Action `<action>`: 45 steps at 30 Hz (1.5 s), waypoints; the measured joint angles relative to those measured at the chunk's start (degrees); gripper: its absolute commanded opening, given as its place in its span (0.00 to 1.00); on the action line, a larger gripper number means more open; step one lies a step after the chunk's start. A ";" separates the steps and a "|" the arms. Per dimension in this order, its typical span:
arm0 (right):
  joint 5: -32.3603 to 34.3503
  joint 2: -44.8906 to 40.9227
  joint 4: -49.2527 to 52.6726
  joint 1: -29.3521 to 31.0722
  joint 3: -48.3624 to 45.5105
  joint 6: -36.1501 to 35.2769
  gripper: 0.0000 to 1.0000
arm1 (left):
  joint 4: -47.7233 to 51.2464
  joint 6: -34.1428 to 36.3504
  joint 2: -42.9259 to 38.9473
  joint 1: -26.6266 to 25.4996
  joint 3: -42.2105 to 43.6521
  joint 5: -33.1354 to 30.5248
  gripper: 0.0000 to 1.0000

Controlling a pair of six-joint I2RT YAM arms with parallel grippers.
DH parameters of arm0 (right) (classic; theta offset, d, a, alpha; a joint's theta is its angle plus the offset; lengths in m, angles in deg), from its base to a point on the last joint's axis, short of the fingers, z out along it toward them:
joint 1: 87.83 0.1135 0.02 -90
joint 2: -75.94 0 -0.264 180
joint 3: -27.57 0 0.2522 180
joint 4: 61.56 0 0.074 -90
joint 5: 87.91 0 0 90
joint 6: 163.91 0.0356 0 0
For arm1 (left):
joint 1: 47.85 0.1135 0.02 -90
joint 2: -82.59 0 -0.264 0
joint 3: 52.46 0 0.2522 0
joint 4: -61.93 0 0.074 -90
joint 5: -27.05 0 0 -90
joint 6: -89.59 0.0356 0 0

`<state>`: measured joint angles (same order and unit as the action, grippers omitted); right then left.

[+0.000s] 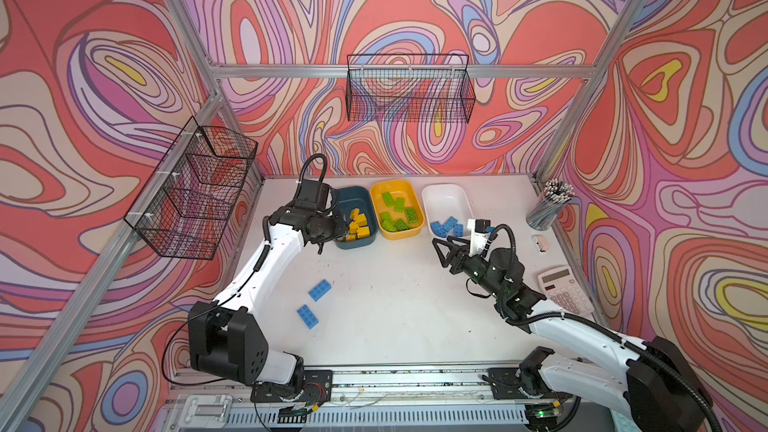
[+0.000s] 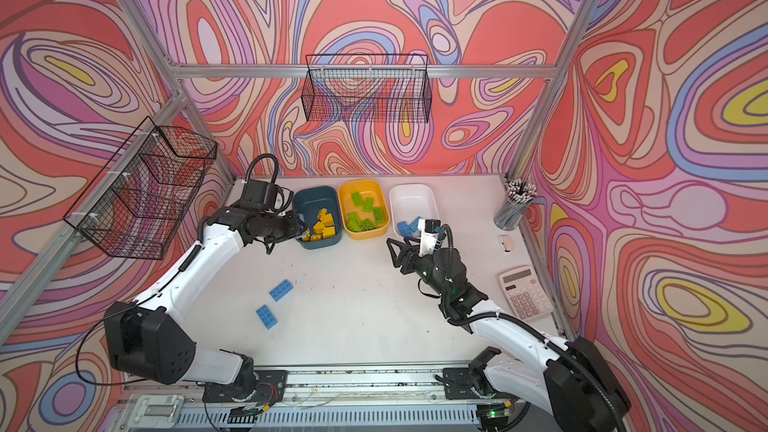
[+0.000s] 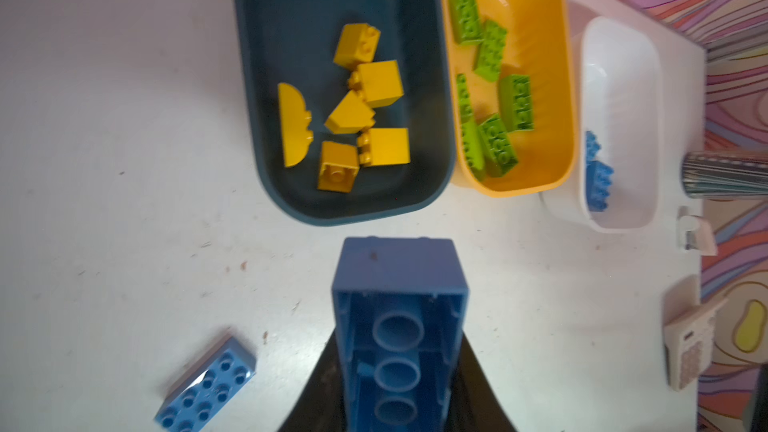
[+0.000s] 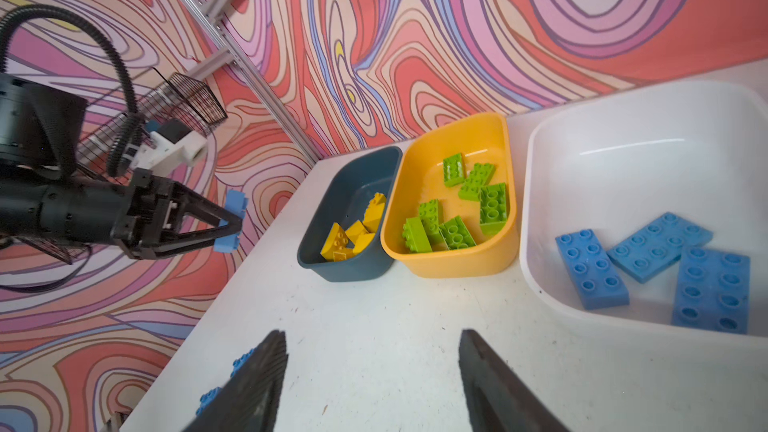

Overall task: Sort the legos into containers by color
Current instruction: 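Lift the blue brick with the left gripper and carry it over the white bin, then open the left gripper to drop the blue brick into the white bin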

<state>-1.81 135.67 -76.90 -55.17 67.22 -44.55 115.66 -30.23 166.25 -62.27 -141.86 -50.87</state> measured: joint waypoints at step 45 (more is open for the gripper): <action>-2.29 -8.81 12.02 0.02 4.33 -8.79 0.70 | -20.48 -19.93 60.52 -19.98 -59.74 9.20 0.68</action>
<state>-4.10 126.86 -64.88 -55.14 71.55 -53.33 95.18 -50.17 226.77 -82.24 -201.59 -41.67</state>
